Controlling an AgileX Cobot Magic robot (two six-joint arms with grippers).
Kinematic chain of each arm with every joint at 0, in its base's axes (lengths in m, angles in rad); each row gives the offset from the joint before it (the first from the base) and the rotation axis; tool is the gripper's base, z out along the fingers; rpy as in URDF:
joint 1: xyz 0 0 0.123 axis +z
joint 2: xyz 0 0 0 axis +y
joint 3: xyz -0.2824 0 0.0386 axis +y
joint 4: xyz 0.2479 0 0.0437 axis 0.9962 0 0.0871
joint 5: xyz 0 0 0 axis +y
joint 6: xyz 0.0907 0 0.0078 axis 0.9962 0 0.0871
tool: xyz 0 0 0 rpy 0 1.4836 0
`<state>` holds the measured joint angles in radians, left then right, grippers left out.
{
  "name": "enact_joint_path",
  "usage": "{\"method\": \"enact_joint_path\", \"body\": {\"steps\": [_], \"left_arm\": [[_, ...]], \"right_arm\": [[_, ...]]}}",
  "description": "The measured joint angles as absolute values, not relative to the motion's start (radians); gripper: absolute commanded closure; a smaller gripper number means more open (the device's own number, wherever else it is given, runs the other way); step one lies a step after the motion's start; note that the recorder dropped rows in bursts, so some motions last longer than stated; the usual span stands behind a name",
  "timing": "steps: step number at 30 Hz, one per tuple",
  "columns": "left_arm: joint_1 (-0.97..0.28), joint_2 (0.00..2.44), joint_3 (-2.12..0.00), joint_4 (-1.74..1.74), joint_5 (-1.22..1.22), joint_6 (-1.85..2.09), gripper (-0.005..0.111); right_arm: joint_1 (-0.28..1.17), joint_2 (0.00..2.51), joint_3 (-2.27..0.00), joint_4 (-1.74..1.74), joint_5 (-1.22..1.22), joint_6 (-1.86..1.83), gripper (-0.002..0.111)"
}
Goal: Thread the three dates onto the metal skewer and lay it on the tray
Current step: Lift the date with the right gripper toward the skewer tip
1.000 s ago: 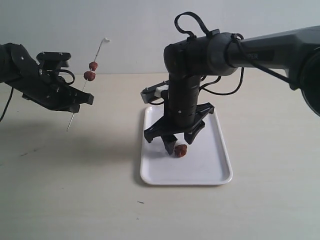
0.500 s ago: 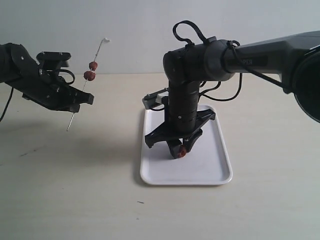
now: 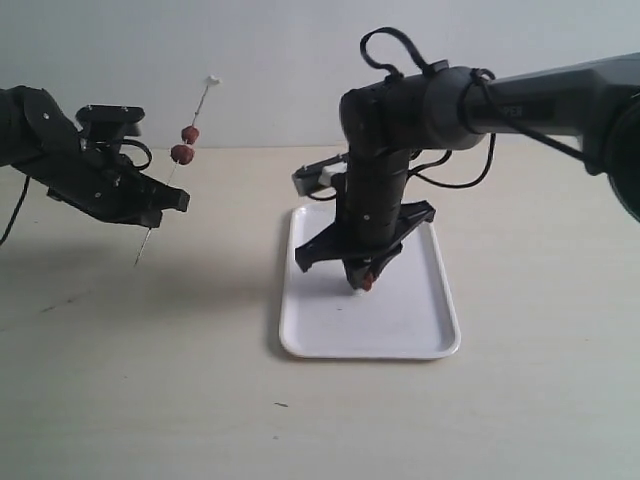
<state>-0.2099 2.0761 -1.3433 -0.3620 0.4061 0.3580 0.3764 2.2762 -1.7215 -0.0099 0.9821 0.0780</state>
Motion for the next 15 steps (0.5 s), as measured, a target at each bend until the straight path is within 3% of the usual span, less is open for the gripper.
{"method": "enact_joint_path", "body": {"steps": [4, 15], "left_arm": [[-0.245, 2.076, -1.343, -0.416, 0.435, 0.45, 0.107], [-0.359, 2.076, -1.347, -0.505, 0.579, 0.572, 0.107]], "right_arm": [[0.29, 2.235, -1.721, 0.018, 0.896, 0.078, 0.08], [0.089, 2.22, -1.721, 0.278, 0.706, 0.017, 0.081]]}}
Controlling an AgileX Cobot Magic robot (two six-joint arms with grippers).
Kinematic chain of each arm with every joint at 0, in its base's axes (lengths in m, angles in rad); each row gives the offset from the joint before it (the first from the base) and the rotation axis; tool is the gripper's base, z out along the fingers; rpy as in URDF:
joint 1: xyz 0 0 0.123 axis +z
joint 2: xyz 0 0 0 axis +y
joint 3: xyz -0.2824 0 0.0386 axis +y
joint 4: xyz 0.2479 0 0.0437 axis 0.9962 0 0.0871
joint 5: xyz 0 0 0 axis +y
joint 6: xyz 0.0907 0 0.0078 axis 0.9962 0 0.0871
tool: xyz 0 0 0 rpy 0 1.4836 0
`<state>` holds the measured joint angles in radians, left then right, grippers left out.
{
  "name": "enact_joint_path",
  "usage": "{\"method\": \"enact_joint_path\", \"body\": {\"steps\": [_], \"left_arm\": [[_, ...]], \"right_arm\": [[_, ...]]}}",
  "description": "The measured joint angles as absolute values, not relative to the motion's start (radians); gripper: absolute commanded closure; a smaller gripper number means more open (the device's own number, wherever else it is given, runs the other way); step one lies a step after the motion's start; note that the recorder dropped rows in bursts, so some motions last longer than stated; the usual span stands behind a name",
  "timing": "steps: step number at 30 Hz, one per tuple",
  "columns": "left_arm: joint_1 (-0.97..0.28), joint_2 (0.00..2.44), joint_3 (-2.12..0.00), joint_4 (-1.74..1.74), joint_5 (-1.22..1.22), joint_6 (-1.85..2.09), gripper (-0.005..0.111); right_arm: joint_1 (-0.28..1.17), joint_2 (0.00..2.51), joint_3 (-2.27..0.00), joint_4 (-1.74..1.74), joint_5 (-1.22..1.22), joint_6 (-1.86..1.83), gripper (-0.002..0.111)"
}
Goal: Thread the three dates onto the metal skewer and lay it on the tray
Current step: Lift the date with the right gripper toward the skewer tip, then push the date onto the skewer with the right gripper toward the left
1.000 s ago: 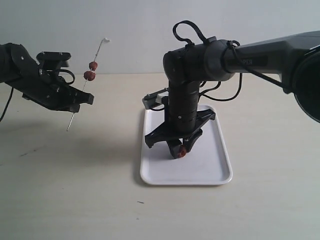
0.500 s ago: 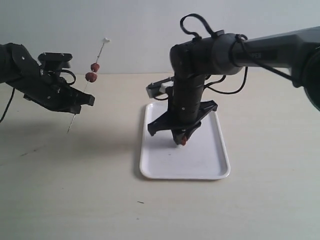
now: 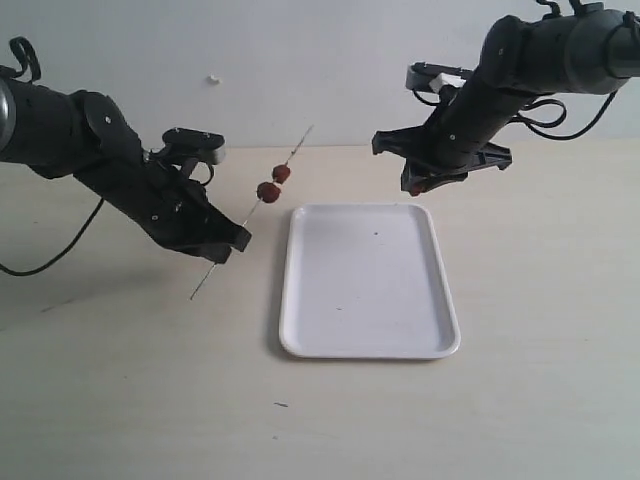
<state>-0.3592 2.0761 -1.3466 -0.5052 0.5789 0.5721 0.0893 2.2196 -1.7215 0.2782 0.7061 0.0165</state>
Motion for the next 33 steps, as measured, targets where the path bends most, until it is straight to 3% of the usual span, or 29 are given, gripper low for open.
{"method": "enact_joint_path", "body": {"steps": [5, 15, 33], "left_arm": [[-0.363, 2.076, -1.352, -0.54, 0.698, 0.583, 0.107], [-0.419, 2.076, -1.354, -0.958, 0.855, 0.929, 0.107], [-0.431, 2.076, -1.356, -0.908, 0.74, 0.891, 0.107]], "right_arm": [[0.061, 2.22, -1.721, 0.348, 0.615, -0.012, 0.081], [0.046, 2.22, -1.721, 0.464, 0.475, -0.027, 0.081], [0.02, 2.22, -1.746, 0.595, 0.402, -0.053, 0.081]]}}
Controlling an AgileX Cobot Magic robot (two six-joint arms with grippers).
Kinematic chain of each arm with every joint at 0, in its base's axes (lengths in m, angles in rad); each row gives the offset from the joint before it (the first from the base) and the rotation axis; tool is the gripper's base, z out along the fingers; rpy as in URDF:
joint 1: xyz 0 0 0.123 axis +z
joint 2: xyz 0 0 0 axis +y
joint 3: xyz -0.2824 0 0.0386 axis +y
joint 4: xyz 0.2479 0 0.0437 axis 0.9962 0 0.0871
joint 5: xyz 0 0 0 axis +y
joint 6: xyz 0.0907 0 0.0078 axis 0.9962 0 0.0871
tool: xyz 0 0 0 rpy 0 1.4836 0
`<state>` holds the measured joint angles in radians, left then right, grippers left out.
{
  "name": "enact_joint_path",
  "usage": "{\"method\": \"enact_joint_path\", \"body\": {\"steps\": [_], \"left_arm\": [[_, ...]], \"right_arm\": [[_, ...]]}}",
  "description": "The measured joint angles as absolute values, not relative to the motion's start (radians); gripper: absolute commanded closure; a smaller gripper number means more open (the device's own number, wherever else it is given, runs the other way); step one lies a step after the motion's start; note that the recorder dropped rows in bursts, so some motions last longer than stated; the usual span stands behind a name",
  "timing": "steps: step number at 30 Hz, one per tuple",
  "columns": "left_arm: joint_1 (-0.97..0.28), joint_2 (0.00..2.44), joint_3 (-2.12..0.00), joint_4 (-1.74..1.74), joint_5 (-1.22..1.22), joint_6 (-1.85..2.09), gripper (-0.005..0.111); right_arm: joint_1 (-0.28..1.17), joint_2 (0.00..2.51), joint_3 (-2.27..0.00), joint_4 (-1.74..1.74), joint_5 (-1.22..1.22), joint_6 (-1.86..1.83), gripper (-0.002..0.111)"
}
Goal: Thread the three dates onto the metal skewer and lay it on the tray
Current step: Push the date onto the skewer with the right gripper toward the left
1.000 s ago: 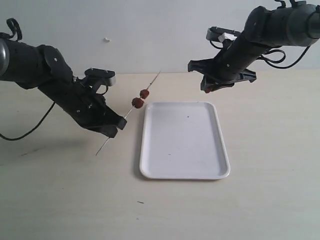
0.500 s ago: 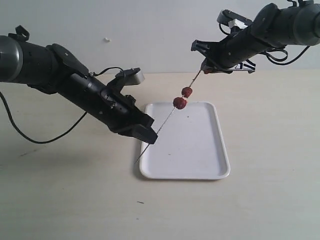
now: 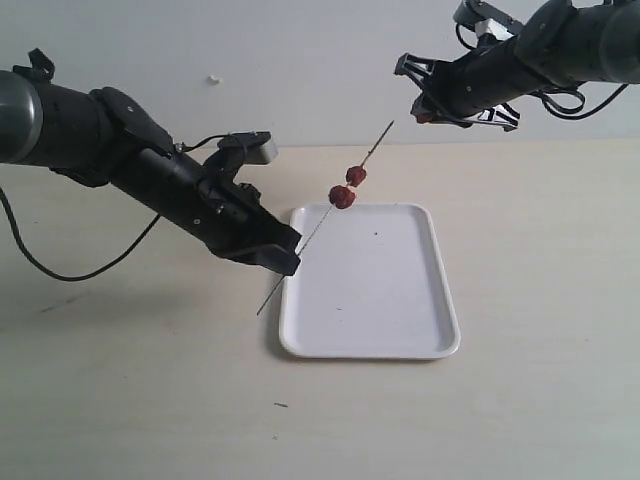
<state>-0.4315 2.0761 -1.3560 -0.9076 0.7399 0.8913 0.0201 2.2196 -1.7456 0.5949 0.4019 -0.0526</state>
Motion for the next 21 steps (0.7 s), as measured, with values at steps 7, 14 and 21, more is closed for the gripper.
{"method": "enact_joint_path", "body": {"steps": [7, 14, 21], "left_arm": [[-0.431, 2.076, -1.356, -0.895, 0.733, 0.891, 0.107], [-0.431, 2.076, -1.356, -0.895, 0.733, 0.891, 0.107], [-0.431, 2.076, -1.356, -0.895, 0.75, 0.891, 0.107]], "right_arm": [[0.019, 2.22, -1.746, 0.65, 0.425, -0.053, 0.081], [0.019, 2.22, -1.746, 0.739, 0.454, -0.078, 0.081], [0.019, 2.22, -1.746, 0.77, 0.455, -0.117, 0.081]]}}
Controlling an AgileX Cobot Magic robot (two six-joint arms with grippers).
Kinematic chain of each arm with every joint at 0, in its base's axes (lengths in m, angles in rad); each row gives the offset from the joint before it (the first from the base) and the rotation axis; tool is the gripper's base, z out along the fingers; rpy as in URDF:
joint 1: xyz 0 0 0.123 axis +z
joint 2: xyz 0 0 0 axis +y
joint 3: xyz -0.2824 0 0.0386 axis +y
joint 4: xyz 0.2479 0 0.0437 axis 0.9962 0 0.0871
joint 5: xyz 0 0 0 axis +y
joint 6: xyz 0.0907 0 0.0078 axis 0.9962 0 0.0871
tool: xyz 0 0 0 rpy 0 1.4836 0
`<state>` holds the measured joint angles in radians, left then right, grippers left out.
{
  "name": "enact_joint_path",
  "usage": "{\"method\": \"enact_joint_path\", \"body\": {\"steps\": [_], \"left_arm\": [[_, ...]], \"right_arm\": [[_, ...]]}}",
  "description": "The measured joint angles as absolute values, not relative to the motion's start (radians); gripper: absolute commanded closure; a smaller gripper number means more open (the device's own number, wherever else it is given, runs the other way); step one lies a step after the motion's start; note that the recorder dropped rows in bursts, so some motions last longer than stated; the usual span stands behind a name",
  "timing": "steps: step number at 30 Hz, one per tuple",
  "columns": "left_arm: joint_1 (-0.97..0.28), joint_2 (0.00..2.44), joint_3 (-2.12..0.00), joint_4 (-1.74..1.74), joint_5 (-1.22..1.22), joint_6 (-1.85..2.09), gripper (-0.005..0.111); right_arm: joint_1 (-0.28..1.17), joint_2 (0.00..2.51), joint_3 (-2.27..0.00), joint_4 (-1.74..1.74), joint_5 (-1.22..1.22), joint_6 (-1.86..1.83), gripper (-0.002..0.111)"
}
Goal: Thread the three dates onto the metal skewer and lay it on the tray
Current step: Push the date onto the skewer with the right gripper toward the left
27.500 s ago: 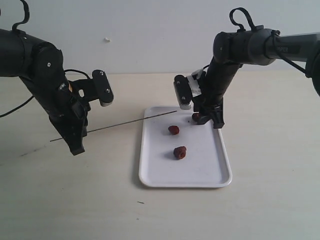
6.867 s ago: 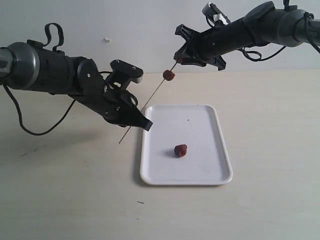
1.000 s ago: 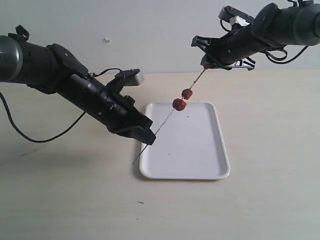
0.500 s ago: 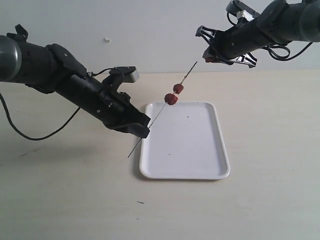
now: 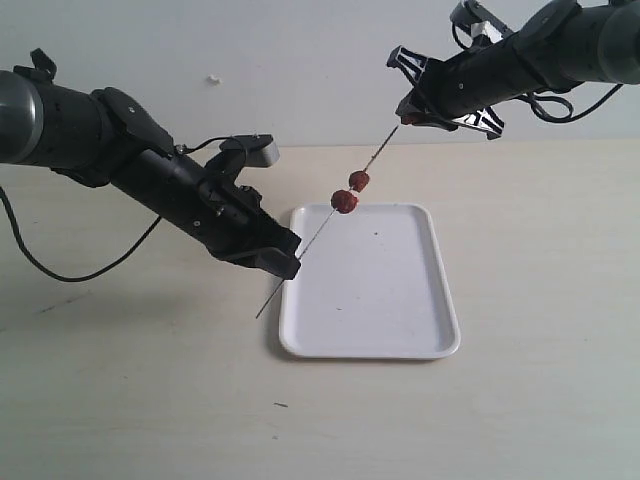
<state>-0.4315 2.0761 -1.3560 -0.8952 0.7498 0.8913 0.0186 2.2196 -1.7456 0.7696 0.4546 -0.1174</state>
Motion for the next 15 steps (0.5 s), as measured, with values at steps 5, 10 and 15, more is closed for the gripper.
{"method": "enact_joint_path", "body": {"steps": [5, 10, 15], "left_arm": [[-0.431, 2.076, -1.356, -0.895, 0.75, 0.891, 0.107], [-0.431, 2.076, -1.356, -0.895, 0.75, 0.897, 0.107], [-0.431, 2.076, -1.356, -0.895, 0.752, 0.905, 0.107]], "right_arm": [[0.019, 2.22, -1.746, 0.78, 0.457, -0.163, 0.081], [0.021, 2.22, -1.746, 0.784, 0.462, -0.169, 0.081], [0.028, 2.22, -1.746, 0.784, 0.465, -0.185, 0.081]]}}
